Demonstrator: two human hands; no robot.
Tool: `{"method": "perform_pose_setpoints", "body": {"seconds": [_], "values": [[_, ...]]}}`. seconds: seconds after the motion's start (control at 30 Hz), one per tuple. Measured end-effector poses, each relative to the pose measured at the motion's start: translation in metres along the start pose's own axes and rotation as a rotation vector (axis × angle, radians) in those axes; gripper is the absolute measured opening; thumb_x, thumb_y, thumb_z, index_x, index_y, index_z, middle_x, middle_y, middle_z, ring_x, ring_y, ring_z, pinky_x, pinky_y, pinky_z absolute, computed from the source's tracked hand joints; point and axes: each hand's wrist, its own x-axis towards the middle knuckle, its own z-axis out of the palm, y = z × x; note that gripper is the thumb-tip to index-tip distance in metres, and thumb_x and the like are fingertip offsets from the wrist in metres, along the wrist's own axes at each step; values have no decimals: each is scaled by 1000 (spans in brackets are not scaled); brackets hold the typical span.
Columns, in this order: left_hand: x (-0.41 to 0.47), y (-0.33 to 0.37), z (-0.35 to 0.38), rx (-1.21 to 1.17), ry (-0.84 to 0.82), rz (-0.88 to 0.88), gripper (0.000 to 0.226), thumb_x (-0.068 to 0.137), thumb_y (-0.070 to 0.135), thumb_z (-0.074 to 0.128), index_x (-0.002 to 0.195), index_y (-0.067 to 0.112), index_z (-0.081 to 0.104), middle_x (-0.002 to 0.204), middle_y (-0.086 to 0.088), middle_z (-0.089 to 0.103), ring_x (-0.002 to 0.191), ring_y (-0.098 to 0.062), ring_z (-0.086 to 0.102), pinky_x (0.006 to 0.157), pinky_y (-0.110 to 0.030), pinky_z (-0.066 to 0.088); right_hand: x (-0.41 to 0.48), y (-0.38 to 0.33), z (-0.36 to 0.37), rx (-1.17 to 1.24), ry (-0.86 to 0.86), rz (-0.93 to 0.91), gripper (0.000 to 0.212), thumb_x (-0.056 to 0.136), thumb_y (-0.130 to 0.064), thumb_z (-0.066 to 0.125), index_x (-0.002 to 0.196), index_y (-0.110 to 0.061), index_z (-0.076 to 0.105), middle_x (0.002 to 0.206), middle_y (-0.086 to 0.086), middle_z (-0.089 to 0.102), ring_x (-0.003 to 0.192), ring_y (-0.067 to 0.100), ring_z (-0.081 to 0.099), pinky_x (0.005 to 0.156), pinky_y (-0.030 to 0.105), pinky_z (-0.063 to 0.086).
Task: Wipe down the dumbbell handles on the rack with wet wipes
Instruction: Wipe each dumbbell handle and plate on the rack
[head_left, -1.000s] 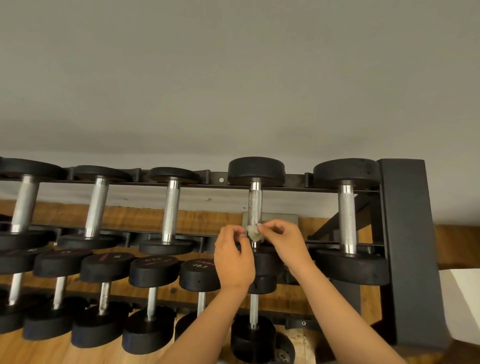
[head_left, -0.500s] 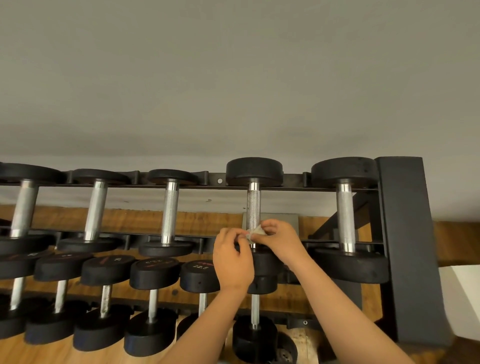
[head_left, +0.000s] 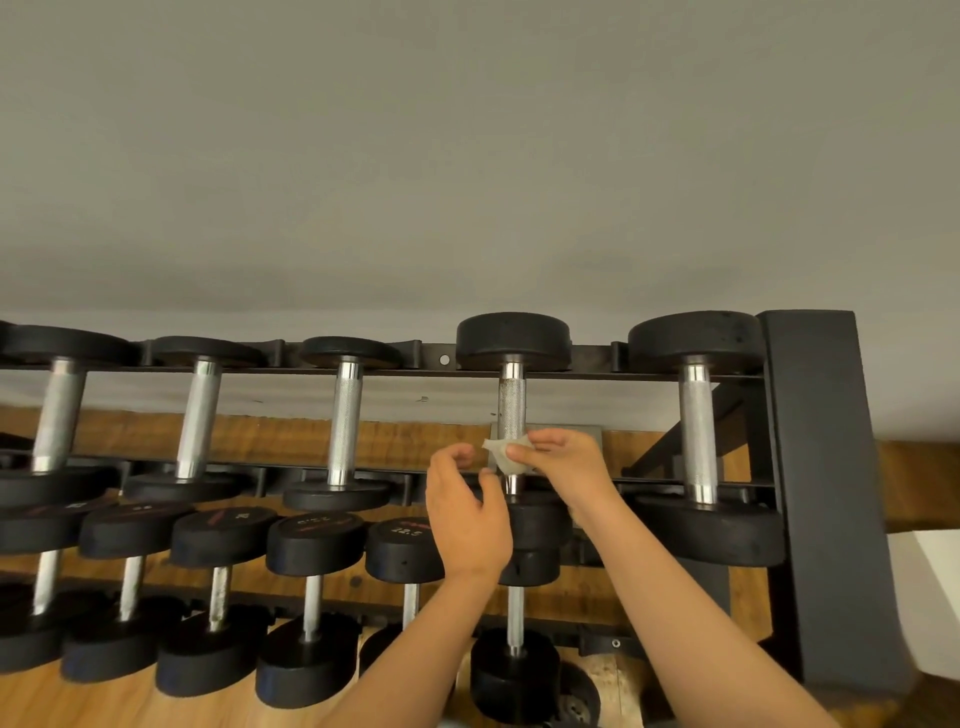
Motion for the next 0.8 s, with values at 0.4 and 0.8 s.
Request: {"method": "perform_pose_setpoints", "body": {"seconds": [0.4,0.8], "values": [[1,-2,0,-17,-3,-2,24,92,11,54,109,27,49,103,17,54,99,-6,55,86,-32,50,4,1,2,177,126,-8,22,79,-8,77,92,-20,64,88,-8,66,84,2,60,64,12,42],[2,-2,1,-15,-26,-18,25,92,9,54,109,27,49,100,16,55,97,-2,55,83,-24,47,25,-19,18,364,189,-12,31,82,-8,74,111,-7,65,100,0,69,81,1,63,55,5,45]]}}
